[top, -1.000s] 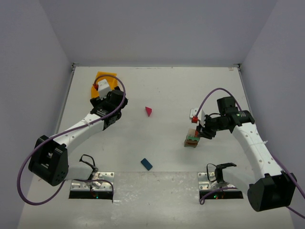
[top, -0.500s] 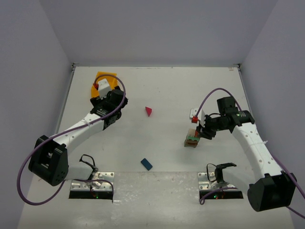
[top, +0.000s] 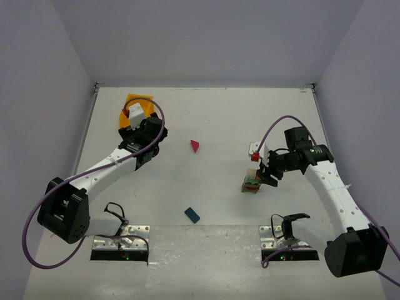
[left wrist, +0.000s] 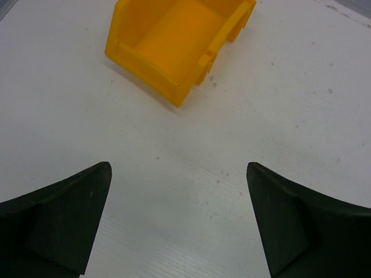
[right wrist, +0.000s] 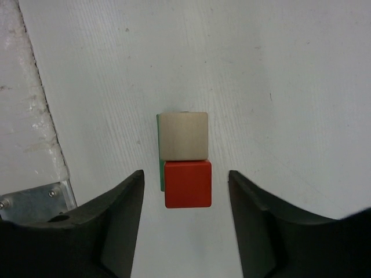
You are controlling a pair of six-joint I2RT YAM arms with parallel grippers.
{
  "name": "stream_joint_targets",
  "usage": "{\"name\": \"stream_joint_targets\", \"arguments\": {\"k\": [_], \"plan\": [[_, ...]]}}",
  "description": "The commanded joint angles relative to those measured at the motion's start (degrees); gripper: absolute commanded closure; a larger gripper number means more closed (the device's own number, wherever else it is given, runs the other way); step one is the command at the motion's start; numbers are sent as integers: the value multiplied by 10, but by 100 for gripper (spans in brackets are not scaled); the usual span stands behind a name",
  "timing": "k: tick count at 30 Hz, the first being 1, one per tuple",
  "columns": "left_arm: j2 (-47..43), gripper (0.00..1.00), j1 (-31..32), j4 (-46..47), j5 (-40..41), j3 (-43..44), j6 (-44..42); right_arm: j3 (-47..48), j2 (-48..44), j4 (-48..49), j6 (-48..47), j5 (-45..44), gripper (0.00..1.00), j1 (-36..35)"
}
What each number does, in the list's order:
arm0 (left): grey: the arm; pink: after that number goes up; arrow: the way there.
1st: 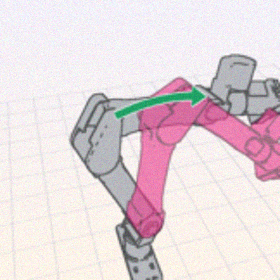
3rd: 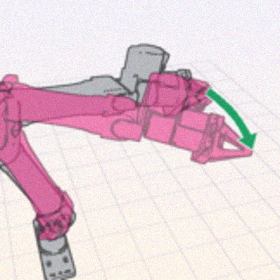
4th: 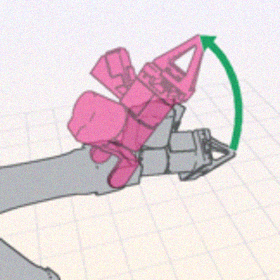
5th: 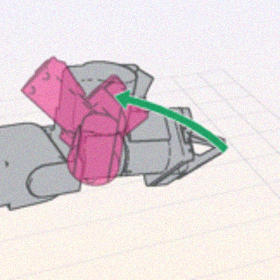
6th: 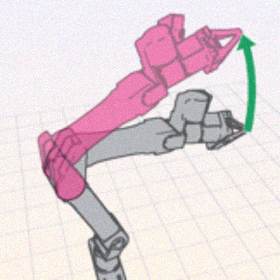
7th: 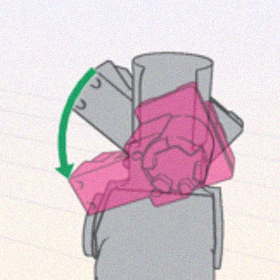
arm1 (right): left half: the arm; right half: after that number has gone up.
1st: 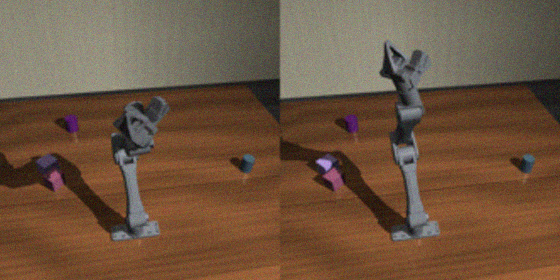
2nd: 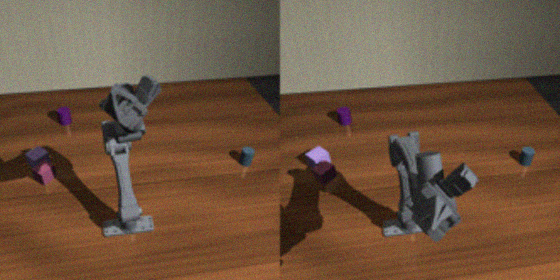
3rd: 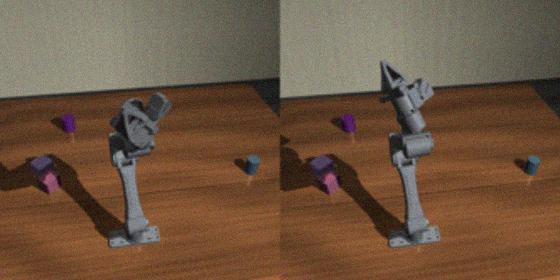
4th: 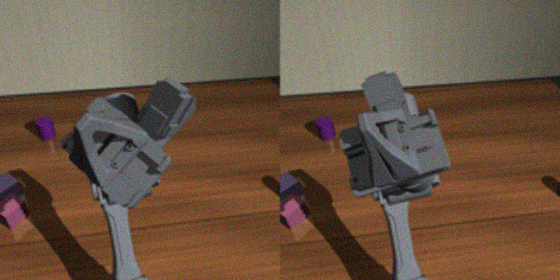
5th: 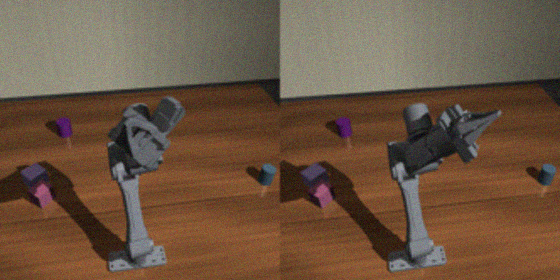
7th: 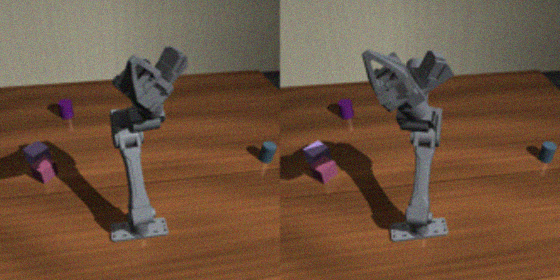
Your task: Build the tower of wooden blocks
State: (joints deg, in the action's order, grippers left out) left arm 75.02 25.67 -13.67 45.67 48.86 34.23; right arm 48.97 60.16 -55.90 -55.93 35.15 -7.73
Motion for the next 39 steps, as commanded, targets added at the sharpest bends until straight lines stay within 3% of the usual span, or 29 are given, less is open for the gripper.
{"name": "stream_joint_targets", "arguments": {"k": [1,8,16,24,29,32,36,38,39], "plan": [[0,0,1,7,-7,22,-10,2,-6,7,-1,9,30,-4],[0,0,2,7,-11,21,-11,6,-22,-6,-8,-6,1,-4],[-3,0,16,7,-3,27,-17,60,-50,-10,-8,-6,1,-4],[-15,0,65,47,11,16,-25,137,-85,28,3,84,1,-4],[-18,0,88,102,-17,0,-45,168,-81,194,140,129,1,-5],[-20,0,87,150,-52,-12,-53,180,-63,319,275,123,1,-5],[-8,0,86,168,-82,0,-52,190,-16,444,530,122,1,-5],[-10,0,76,157,-117,2,-51,186,7,473,623,167,1,-13],[-11,0,63,155,-121,-1,-50,186,13,486,624,179,1,-26]]}}
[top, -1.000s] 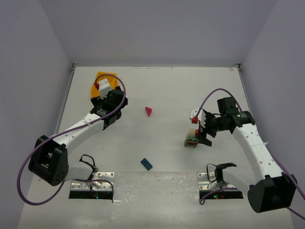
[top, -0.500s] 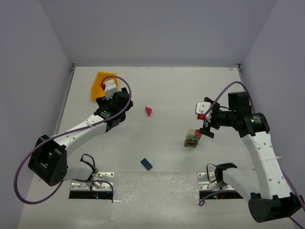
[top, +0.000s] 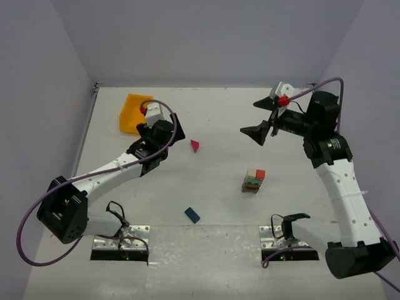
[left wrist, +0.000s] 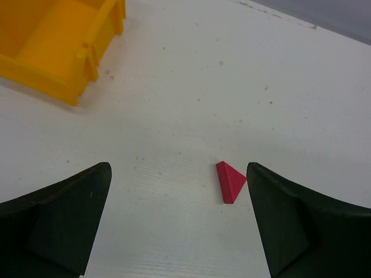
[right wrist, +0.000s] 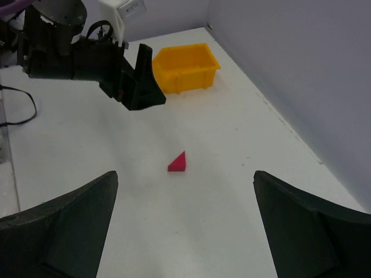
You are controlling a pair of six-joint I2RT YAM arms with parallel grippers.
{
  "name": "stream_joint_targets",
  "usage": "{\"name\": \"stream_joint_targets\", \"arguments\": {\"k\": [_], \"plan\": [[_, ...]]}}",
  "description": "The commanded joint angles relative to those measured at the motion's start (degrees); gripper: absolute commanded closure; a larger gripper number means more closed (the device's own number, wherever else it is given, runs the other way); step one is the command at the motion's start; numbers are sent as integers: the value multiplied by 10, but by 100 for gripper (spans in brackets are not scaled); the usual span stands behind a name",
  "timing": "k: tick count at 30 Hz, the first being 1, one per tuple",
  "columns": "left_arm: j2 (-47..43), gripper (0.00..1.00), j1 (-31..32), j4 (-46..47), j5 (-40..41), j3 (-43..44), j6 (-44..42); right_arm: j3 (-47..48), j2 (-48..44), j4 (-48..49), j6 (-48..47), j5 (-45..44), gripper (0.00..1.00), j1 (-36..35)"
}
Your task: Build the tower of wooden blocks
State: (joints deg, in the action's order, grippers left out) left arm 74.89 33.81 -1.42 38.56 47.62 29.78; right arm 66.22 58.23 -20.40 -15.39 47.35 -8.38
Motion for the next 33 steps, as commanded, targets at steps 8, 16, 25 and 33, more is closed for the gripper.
{"name": "stream_joint_targets", "arguments": {"k": [8,16,25,33], "plan": [[-75,0,-155,84,-166,-79,40,45,114,46,286,-229,1,-193],[-114,0,-168,70,-164,-116,67,5,193,28,276,-386,1,-324],[-153,0,-171,44,-62,-138,112,-35,269,43,248,-508,1,-515],[-155,0,-171,24,-38,-137,128,-34,348,11,295,-528,1,-611]]}}
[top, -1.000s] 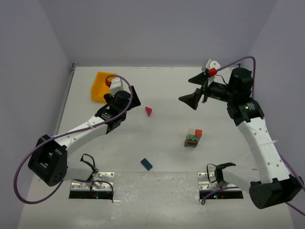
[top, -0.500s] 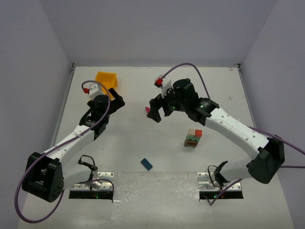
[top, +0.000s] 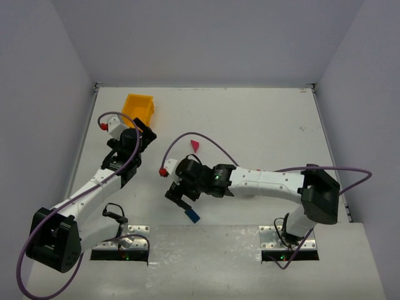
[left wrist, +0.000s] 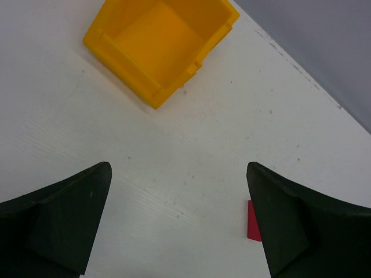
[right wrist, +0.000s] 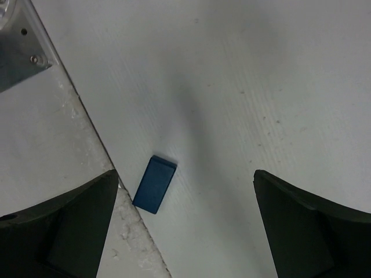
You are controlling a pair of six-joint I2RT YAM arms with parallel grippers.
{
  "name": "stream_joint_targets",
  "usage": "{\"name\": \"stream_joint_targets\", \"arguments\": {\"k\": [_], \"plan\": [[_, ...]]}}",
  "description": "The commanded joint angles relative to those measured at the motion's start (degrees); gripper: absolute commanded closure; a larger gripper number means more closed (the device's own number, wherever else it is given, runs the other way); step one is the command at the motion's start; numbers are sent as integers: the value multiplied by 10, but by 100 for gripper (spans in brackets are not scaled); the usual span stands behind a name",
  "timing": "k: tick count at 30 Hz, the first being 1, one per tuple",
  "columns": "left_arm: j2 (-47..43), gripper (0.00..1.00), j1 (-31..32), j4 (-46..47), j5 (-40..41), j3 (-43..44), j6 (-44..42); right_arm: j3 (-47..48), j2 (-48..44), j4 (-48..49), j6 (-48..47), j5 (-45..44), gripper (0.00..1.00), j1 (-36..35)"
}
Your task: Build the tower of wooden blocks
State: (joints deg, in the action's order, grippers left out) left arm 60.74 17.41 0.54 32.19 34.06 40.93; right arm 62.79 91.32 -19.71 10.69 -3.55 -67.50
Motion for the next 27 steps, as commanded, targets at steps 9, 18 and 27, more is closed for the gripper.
{"name": "stream_joint_targets", "arguments": {"k": [9,18,27], "plan": [[-13,0,-7,15,25,-8,17,-57,64,25,138,-58,1,-61],[0,0,-7,21,16,-6,13,-41,120,-10,175,-123,3,-96],[1,0,-7,22,13,-6,12,-46,132,-9,191,-131,57,-104]]}}
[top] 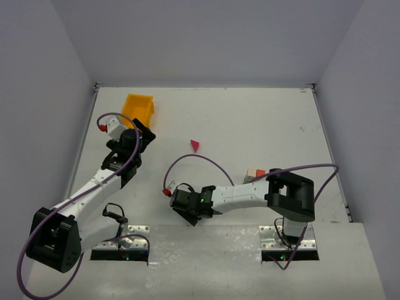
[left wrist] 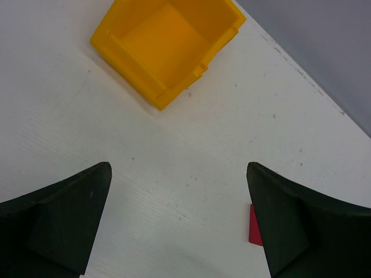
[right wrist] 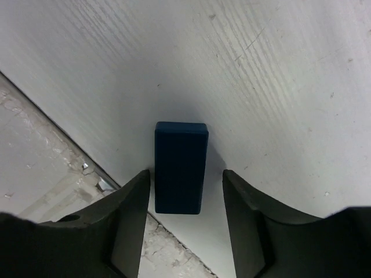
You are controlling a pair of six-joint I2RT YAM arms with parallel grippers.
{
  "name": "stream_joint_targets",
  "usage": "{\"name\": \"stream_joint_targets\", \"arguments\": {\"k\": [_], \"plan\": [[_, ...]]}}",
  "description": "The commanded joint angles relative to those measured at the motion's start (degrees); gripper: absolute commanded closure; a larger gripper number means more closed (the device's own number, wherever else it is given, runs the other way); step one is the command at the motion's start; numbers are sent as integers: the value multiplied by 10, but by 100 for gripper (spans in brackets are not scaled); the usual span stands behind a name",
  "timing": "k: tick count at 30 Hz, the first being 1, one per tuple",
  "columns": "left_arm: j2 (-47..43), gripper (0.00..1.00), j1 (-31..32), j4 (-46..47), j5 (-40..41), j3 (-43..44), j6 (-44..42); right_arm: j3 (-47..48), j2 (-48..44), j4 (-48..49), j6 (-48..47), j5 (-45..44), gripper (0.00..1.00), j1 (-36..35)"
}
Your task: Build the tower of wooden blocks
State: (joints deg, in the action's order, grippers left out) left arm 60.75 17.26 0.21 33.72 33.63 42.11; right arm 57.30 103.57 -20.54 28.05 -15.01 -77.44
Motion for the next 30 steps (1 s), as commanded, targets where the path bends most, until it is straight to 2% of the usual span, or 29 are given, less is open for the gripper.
{"name": "stream_joint_targets", "arguments": {"k": [1,6,12,19,23,25,30], "plan": [[1,0,-6,25,-2,-1,1,10,11,-1,19,-14,63,-4],[2,0,-6,25,-1,-1,0,0,-5,2,17,-16,86,-5],[0,0,-6,24,-2,-1,-1,9,-76,15,-85,-92,94,22],[-16,0,-6,43,0,-14,-6,53,-185,88,-174,-64,95,175],[-15,0,-6,48,5,-17,-9,117,-216,113,-238,-58,94,227],[-11,0,-6,53,13,-19,-7,141,-231,139,-265,-51,90,275],[21,0,-6,58,20,-9,-12,188,-251,141,-350,15,91,364]]}}
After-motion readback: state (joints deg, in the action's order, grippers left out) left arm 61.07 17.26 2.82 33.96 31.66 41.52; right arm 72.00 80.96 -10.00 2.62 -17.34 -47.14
